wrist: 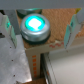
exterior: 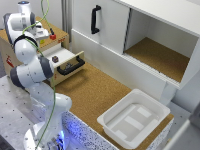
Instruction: Turn off the green light lamp
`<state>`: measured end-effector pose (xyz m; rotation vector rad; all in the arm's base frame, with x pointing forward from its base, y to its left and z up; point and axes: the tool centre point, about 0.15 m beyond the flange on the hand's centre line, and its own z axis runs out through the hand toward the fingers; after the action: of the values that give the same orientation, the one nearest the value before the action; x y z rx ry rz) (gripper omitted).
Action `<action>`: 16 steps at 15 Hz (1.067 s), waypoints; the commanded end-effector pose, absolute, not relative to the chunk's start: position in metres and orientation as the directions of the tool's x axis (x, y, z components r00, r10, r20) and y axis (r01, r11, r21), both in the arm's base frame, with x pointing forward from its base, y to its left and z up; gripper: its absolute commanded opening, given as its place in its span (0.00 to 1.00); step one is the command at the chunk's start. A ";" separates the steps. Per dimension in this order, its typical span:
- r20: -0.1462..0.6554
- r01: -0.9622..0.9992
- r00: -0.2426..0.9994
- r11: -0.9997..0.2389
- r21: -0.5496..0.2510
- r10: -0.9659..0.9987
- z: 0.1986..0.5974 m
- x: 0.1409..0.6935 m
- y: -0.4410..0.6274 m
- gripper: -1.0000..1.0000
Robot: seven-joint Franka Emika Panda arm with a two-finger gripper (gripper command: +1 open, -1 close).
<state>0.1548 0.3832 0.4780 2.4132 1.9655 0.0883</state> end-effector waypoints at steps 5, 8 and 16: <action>-0.165 0.988 0.011 0.015 0.151 0.986 0.509 0.146 0.468 0.00; -0.121 0.987 0.035 -0.015 0.158 0.992 0.502 0.144 0.465 0.00; -0.044 0.993 0.061 -0.057 0.100 0.997 0.484 0.164 0.458 0.00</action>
<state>0.1467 0.4400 0.4916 2.1754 2.1005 0.1421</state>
